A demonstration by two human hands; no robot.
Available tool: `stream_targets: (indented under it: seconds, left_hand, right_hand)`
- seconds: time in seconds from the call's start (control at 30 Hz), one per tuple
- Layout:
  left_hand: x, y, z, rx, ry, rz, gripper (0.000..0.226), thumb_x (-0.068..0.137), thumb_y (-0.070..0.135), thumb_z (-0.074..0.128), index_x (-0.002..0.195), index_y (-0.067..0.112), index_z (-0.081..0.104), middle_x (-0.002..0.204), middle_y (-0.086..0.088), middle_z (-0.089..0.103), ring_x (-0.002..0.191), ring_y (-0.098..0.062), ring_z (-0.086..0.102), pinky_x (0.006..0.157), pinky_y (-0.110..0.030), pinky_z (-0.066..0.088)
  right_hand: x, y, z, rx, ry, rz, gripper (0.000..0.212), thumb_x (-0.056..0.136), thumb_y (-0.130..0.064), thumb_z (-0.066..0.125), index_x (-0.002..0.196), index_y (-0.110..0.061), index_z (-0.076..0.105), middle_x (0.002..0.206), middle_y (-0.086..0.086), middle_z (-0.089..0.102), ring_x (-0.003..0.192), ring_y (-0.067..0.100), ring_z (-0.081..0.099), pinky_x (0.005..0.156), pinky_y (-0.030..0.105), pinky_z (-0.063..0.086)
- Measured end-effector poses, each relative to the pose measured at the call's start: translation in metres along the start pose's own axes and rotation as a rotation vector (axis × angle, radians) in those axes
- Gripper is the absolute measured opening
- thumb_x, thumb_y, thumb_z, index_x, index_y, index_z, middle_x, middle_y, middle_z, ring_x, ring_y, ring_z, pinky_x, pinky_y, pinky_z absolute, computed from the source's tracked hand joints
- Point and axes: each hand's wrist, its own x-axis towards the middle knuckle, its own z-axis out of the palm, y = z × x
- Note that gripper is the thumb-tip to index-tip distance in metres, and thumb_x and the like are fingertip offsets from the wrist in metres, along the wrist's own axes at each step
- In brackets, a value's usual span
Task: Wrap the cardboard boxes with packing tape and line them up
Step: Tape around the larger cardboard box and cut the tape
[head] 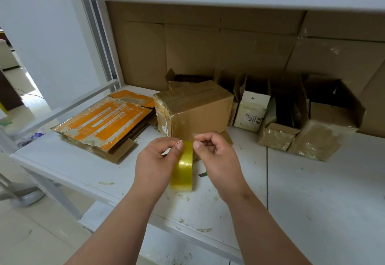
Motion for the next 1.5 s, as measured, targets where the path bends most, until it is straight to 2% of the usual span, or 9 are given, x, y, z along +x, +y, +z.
stream_targets:
  seconds: [0.17,0.27,0.4,0.7,0.83,1.0,1.1,1.23,1.5]
  left_hand:
    - [0.003,0.004,-0.005,0.004,-0.051,-0.071,0.010,0.091,0.025,0.069,0.089,0.027,0.079,0.102,0.013,0.072,0.100,-0.005,0.064,0.089,-0.030,0.051]
    - [0.004,0.008,-0.008,0.043,-0.054,-0.051,0.011,0.090,0.025,0.070,0.082,0.028,0.077,0.101,0.014,0.067,0.098,0.002,0.060,0.082,-0.013,0.045]
    - [0.005,0.012,-0.008,0.269,-0.068,0.063,0.015,0.092,0.025,0.067,0.078,0.031,0.068,0.097,0.016,0.061,0.090,0.008,0.055,0.065,-0.001,0.035]
    - [0.005,0.021,-0.008,0.381,-0.108,0.248,0.022,0.092,0.018,0.066,0.074,0.029,0.064,0.093,0.018,0.060,0.086,0.002,0.058,0.068,-0.013,0.041]
    - [0.009,0.030,-0.013,0.214,-0.125,0.033,0.018,0.092,0.023,0.067,0.077,0.032,0.070,0.095,0.016,0.062,0.089,0.010,0.055,0.070,-0.004,0.039]
    - [0.015,0.036,-0.019,-0.038,-0.189,-0.203,0.024,0.094,0.020,0.066,0.115,0.031,0.072,0.102,0.019,0.069,0.091,0.016,0.060,0.070,-0.001,0.043]
    - [0.017,0.034,-0.018,-0.033,-0.168,-0.200,0.031,0.095,0.018,0.065,0.123,0.033,0.065,0.091,-0.002,0.072,0.090,-0.001,0.067,0.076,-0.013,0.046]
    - [0.016,0.035,-0.016,0.034,-0.157,-0.132,0.014,0.095,0.014,0.063,0.098,0.026,0.058,0.073,-0.014,0.063,0.067,0.000,0.062,0.065,-0.014,0.046]
    - [0.016,0.038,-0.018,0.250,-0.227,-0.104,0.014,0.087,0.011,0.071,0.089,0.025,0.067,0.073,0.008,0.064,0.061,0.001,0.056,0.055,-0.009,0.043]
  right_hand:
    - [-0.002,0.001,0.004,-0.142,-0.012,0.070,0.035,0.084,-0.029,0.075,0.115,-0.039,0.059,0.117,-0.012,0.052,0.102,0.001,0.056,0.090,0.028,0.053]
    - [-0.004,0.002,0.008,-0.208,-0.078,0.118,0.072,0.077,-0.038,0.080,0.137,-0.046,0.042,0.122,-0.014,0.043,0.107,0.002,0.053,0.090,0.022,0.048]
    - [-0.005,0.007,0.014,-0.123,-0.195,0.172,0.101,0.080,-0.028,0.080,0.154,-0.038,0.012,0.102,-0.011,0.070,0.096,0.003,0.066,0.084,0.022,0.051]
    - [0.002,0.004,0.017,-0.149,-0.208,0.117,0.096,0.087,-0.035,0.071,0.155,-0.038,0.005,0.120,-0.009,0.066,0.108,0.009,0.063,0.092,0.031,0.053]
    - [0.004,0.013,0.014,-0.097,-0.222,0.105,0.098,0.086,-0.030,0.074,0.154,-0.041,0.005,0.108,-0.008,0.069,0.102,0.008,0.065,0.084,0.025,0.051]
    - [0.001,0.023,0.012,-0.045,-0.265,0.069,0.096,0.087,-0.022,0.075,0.154,-0.040,0.008,0.078,-0.019,0.067,0.082,-0.002,0.063,0.074,0.018,0.046]
    - [0.002,0.028,0.014,-0.033,-0.259,0.055,0.094,0.085,-0.023,0.076,0.153,-0.040,0.013,0.091,-0.004,0.071,0.092,0.009,0.068,0.084,0.029,0.053]
    - [0.002,0.031,0.013,-0.048,-0.239,0.049,0.090,0.084,-0.027,0.076,0.151,-0.041,0.017,0.096,0.019,0.065,0.092,0.028,0.066,0.086,0.043,0.055]
    - [-0.002,0.030,0.006,-0.058,-0.257,0.019,0.085,0.088,-0.017,0.073,0.150,-0.040,0.020,0.057,-0.019,0.048,0.056,-0.006,0.049,0.056,0.009,0.039]
